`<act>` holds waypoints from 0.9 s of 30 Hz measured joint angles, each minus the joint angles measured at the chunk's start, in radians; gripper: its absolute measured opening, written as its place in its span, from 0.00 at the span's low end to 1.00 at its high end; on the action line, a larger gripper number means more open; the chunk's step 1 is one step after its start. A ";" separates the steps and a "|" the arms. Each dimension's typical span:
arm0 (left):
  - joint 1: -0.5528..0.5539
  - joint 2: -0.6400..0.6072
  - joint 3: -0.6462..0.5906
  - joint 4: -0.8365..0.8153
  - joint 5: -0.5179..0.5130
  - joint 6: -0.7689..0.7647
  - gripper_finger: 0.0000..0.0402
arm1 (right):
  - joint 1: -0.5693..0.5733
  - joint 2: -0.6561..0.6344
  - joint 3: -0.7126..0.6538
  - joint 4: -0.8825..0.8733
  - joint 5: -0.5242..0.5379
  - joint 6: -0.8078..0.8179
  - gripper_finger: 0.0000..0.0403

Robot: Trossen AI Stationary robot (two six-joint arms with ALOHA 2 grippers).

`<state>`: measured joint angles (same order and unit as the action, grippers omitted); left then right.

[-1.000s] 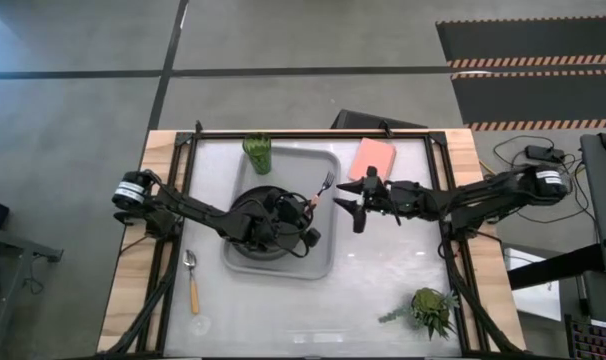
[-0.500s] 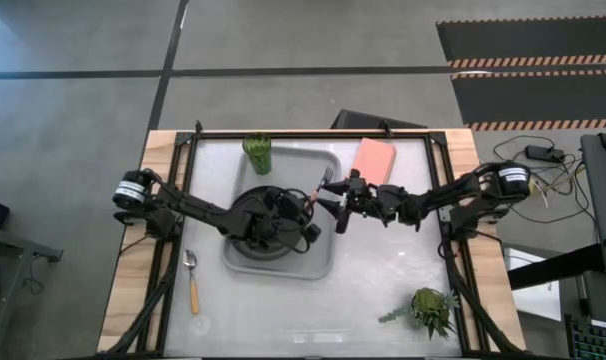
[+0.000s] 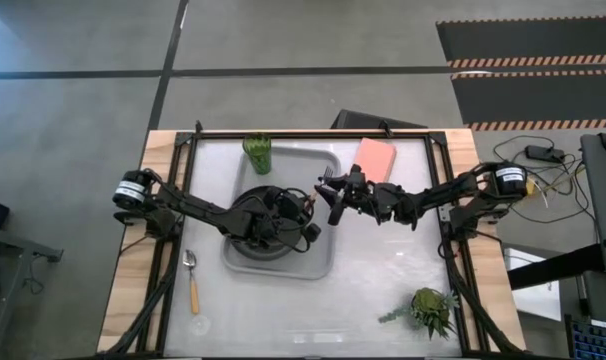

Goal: Pick and place plate/cup/fork/spoon on tray
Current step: Put the yellow fork on the gray serving tray to the right of the black plate

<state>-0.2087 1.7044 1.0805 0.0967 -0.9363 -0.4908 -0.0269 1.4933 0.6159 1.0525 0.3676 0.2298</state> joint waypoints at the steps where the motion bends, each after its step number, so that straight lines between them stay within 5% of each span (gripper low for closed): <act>1: 0.000 0.000 0.000 0.000 0.000 0.000 0.11 | 0.000 0.000 0.000 0.000 0.000 0.008 0.26; 7: 0.001 0.000 0.000 0.006 0.004 0.005 0.11 | 0.003 0.000 0.002 0.009 -0.017 0.047 0.05; 18: 0.006 0.000 0.000 0.034 0.002 0.034 0.12 | 0.002 -0.003 0.002 0.007 -0.009 0.033 0.03; 27: 0.002 -0.010 0.000 0.017 0.047 0.055 0.30 | -0.007 -0.066 -0.002 -0.120 -0.004 -0.012 0.02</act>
<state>-0.2066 1.6947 1.0805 0.1134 -0.8892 -0.4354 -0.0342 1.4275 0.6144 0.9328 0.3635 0.2182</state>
